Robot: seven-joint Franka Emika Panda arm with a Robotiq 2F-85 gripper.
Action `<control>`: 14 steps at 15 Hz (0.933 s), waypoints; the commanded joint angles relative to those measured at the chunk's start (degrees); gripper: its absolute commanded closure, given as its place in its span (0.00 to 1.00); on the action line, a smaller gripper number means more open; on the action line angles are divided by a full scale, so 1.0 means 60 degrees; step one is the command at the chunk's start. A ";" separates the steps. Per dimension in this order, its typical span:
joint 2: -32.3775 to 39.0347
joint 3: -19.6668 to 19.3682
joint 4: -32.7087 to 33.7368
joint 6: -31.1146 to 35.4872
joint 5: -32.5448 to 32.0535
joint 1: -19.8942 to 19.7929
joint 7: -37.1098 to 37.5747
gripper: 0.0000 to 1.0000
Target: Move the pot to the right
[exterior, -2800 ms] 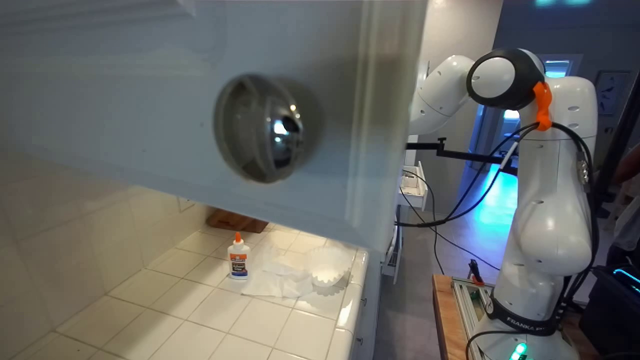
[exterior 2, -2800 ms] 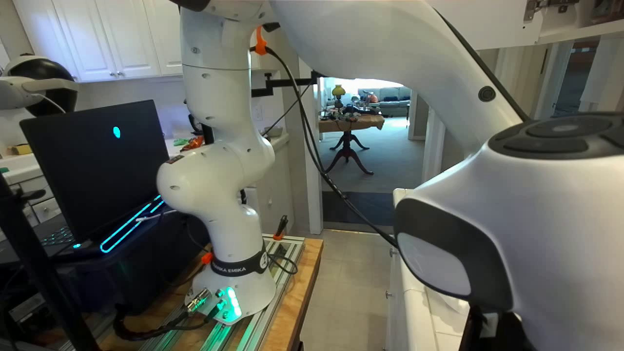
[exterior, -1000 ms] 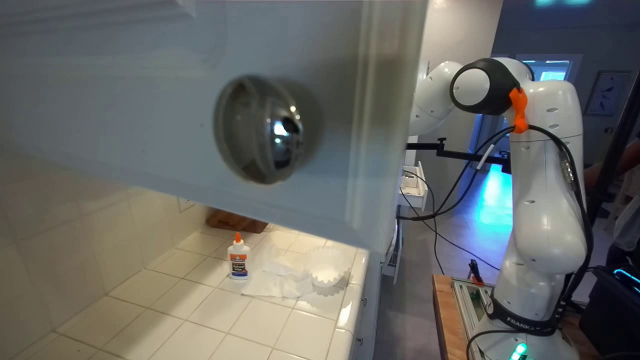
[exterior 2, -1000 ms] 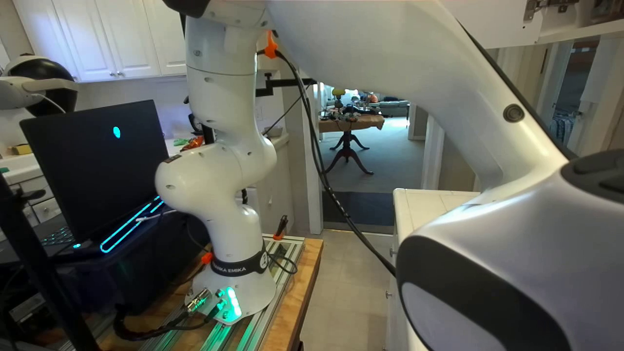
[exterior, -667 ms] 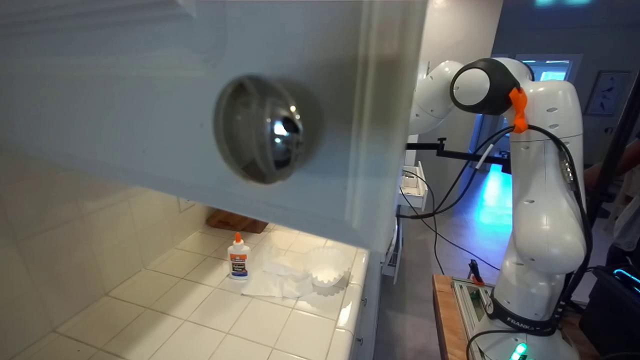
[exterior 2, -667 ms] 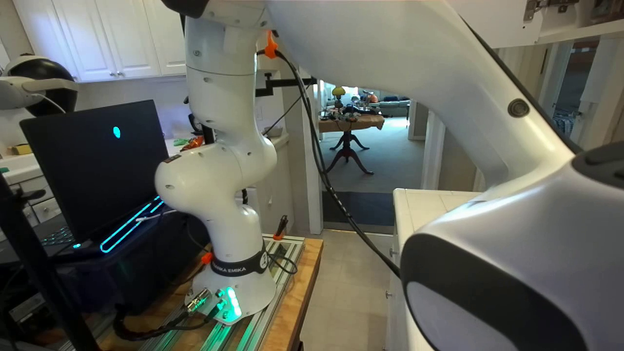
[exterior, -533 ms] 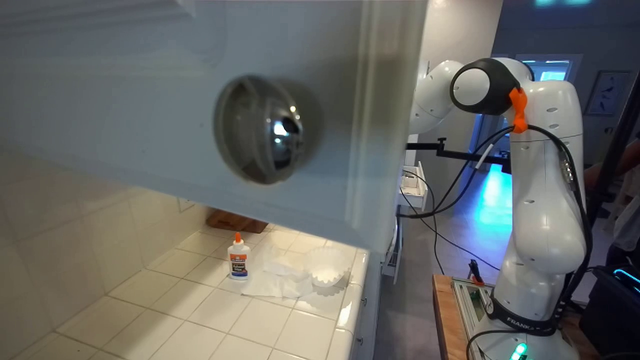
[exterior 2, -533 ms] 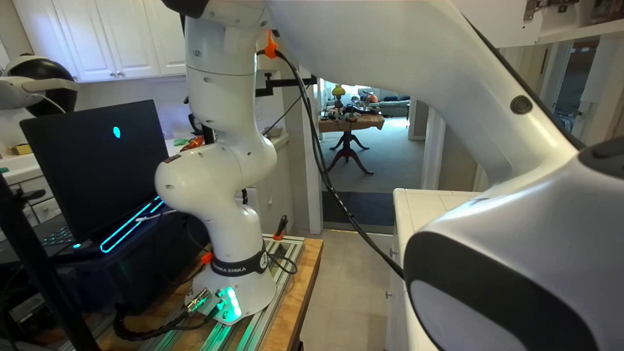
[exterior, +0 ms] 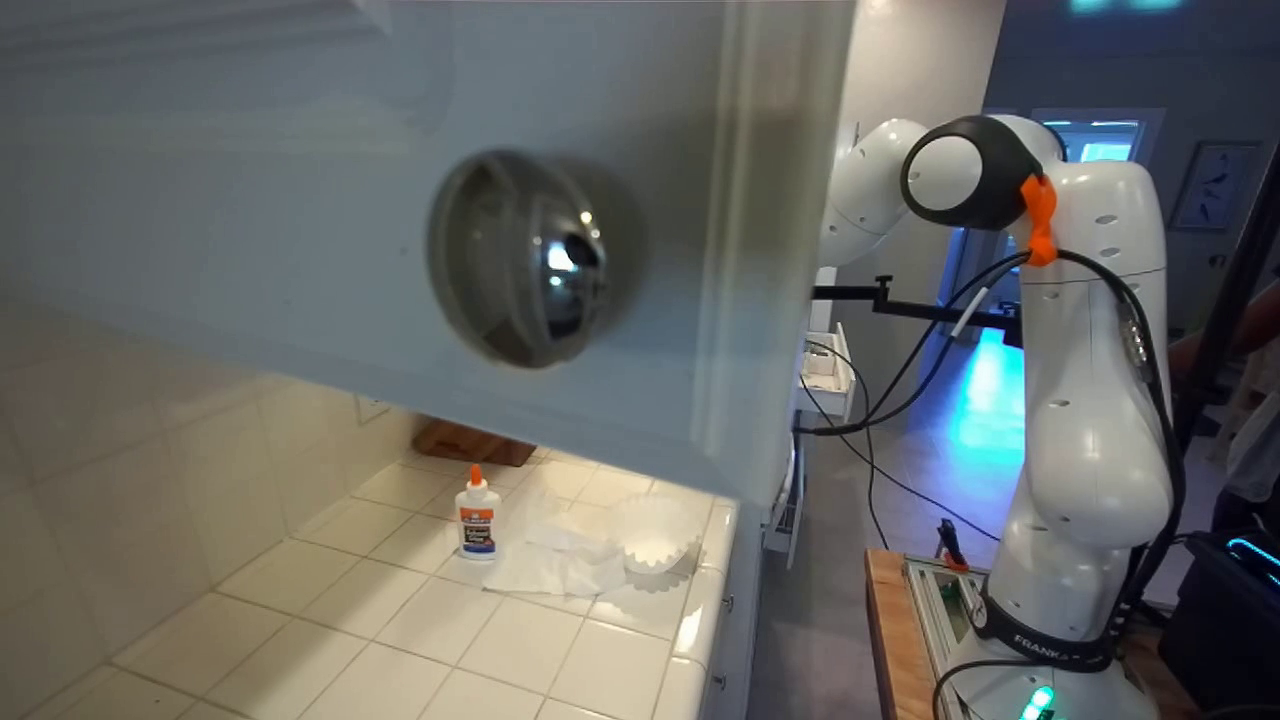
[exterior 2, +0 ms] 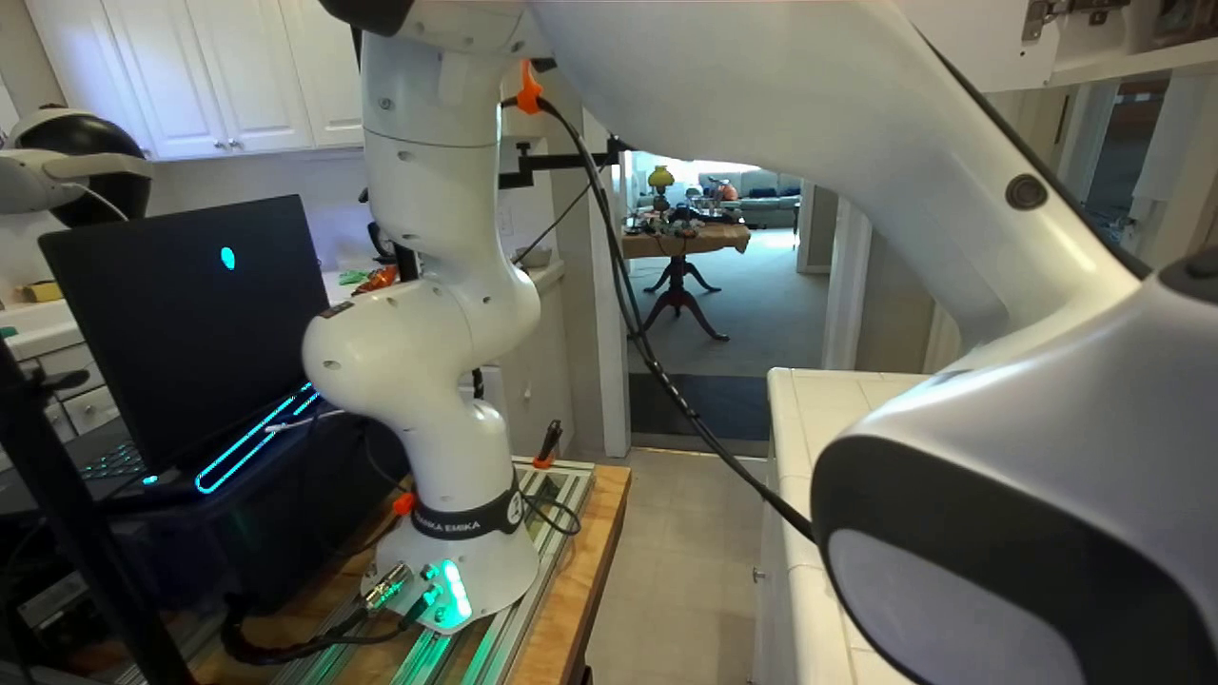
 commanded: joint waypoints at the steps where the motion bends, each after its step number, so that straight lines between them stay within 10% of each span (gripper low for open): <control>1: -0.0288 0.0040 -0.0237 0.0226 -0.0613 0.0202 0.0652 0.00; 14: -0.1985 0.0431 -0.1931 0.0025 -0.1871 0.1617 0.2030 0.00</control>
